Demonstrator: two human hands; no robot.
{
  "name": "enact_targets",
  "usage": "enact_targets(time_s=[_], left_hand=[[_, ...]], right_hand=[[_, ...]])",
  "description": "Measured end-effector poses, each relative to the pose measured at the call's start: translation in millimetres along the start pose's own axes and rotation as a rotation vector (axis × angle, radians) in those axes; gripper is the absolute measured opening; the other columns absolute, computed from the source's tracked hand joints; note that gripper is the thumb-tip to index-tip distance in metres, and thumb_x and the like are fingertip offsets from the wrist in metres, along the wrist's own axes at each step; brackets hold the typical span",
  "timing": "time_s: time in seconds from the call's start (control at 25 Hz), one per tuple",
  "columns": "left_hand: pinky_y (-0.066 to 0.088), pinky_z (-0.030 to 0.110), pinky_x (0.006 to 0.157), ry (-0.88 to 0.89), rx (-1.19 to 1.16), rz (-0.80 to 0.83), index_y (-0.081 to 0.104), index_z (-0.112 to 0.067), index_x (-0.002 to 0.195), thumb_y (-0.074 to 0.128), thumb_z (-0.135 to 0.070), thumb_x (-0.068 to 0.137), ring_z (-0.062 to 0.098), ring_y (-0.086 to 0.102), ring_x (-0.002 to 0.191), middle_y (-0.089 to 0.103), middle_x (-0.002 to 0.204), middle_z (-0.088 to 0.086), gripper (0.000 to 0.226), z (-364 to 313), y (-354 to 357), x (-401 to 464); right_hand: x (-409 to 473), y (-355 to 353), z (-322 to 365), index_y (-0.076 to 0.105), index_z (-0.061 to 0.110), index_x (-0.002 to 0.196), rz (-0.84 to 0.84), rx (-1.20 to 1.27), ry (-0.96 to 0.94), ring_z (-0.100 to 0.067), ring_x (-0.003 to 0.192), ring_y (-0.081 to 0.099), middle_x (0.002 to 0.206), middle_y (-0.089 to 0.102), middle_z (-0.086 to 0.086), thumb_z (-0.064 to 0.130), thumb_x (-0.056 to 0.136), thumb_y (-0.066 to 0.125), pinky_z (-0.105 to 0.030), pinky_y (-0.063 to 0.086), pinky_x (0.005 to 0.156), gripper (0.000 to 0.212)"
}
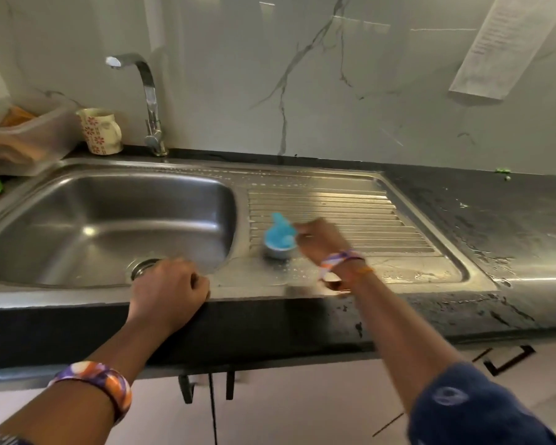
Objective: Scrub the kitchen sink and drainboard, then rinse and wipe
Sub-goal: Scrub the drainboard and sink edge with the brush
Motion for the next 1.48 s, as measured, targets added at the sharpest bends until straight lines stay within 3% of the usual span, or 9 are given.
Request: enact_targets(time_s=[0.08, 0.28, 0.44, 0.6, 0.76, 1.08, 1.32, 1.4, 1.48], left_hand=[[0.035, 0.024, 0.056, 0.016, 0.01, 0.004, 0.046, -0.024, 0.062, 0.052, -0.034, 0.088, 0.011, 0.049, 0.067, 0.052, 0.071, -0.006, 0.028, -2, -1, 1], [0.045, 0.024, 0.062, 0.022, 0.005, 0.027, 0.043, -0.027, 0.062, 0.051, -0.035, 0.089, 0.008, 0.049, 0.065, 0.049, 0.069, -0.009, 0.029, -1, 2, 2], [0.045, 0.024, 0.062, 0.019, -0.009, 0.03, 0.044, -0.026, 0.062, 0.051, -0.035, 0.089, 0.009, 0.05, 0.066, 0.05, 0.07, -0.008, 0.03, 0, 3, 3], [0.039, 0.026, 0.057, -0.006, 0.021, 0.023, 0.042, -0.024, 0.059, 0.052, -0.033, 0.088, 0.012, 0.048, 0.065, 0.05, 0.069, -0.005, 0.032, 1, 5, 2], [0.048, 0.031, 0.064, -0.001, 0.009, 0.018, 0.047, -0.023, 0.062, 0.053, -0.033, 0.087, 0.015, 0.051, 0.069, 0.054, 0.074, -0.004, 0.027, 2, 3, 0], [0.044, 0.028, 0.063, 0.019, 0.012, 0.021, 0.049, -0.023, 0.064, 0.052, -0.033, 0.088, 0.014, 0.05, 0.07, 0.051, 0.072, -0.005, 0.026, -1, 2, 0], [0.04, 0.024, 0.062, 0.02, 0.013, 0.034, 0.046, -0.025, 0.063, 0.051, -0.035, 0.09, 0.009, 0.048, 0.067, 0.047, 0.069, -0.009, 0.029, -2, 0, -1], [0.047, 0.026, 0.065, 0.01, 0.008, 0.024, 0.049, -0.024, 0.067, 0.05, -0.035, 0.09, 0.012, 0.051, 0.07, 0.051, 0.072, -0.006, 0.026, -4, -2, -2], [0.049, 0.028, 0.067, -0.002, 0.008, 0.034, 0.05, -0.023, 0.069, 0.05, -0.034, 0.09, 0.014, 0.052, 0.072, 0.054, 0.076, -0.004, 0.024, -5, -1, -1]], right_hand=[[4, -31, -75, 0.058, 0.004, 0.126, -0.065, -0.039, 0.259, -0.02, 0.076, 0.055, 0.099, 0.061, -0.016, 0.014, 0.097, 0.045, -0.022, 0.043, 0.064, 0.033], [-13, -98, -159, 0.059, -0.011, 0.114, -0.249, -0.197, 0.669, -0.033, 0.083, 0.053, 0.102, 0.061, -0.026, 0.011, 0.092, 0.054, -0.038, 0.043, 0.078, 0.032], [-6, -37, -73, 0.056, -0.008, 0.12, -0.175, -0.15, 0.389, -0.04, 0.111, 0.055, 0.12, 0.058, -0.028, 0.006, 0.094, 0.048, -0.04, 0.043, 0.092, 0.03], [-11, 52, 56, 0.057, 0.008, 0.121, -0.099, -0.279, -0.057, -0.032, 0.107, 0.061, 0.118, 0.062, -0.013, 0.013, 0.099, 0.035, -0.036, 0.049, 0.084, 0.03], [4, 39, 42, 0.056, 0.01, 0.127, -0.026, -0.14, -0.084, -0.031, 0.112, 0.059, 0.123, 0.061, -0.014, 0.011, 0.096, 0.04, -0.034, 0.046, 0.091, 0.035], [-25, -96, -181, 0.06, -0.002, 0.12, -0.251, -0.077, 0.653, -0.03, 0.086, 0.054, 0.113, 0.063, -0.022, 0.012, 0.094, 0.049, -0.033, 0.043, 0.076, 0.031], [-12, -8, -72, 0.062, 0.006, 0.123, -0.188, 0.164, 0.206, -0.003, 0.054, 0.037, 0.062, 0.049, 0.004, 0.009, 0.095, 0.048, -0.014, 0.028, 0.051, 0.032], [-2, 30, -13, 0.059, 0.01, 0.126, -0.109, 0.189, 0.027, -0.011, 0.064, 0.056, 0.078, 0.064, -0.004, 0.011, 0.095, 0.046, -0.016, 0.038, 0.058, 0.034], [14, 51, 33, 0.058, 0.013, 0.128, -0.093, 0.105, -0.079, -0.028, 0.099, 0.063, 0.112, 0.067, -0.015, 0.013, 0.095, 0.044, -0.026, 0.046, 0.08, 0.036]])
Point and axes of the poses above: each hand's wrist, its own x-axis towards the middle knuckle, its own y-axis out of the palm, z = x × y, the point moved 4 cm from there along x, towards the middle knuckle
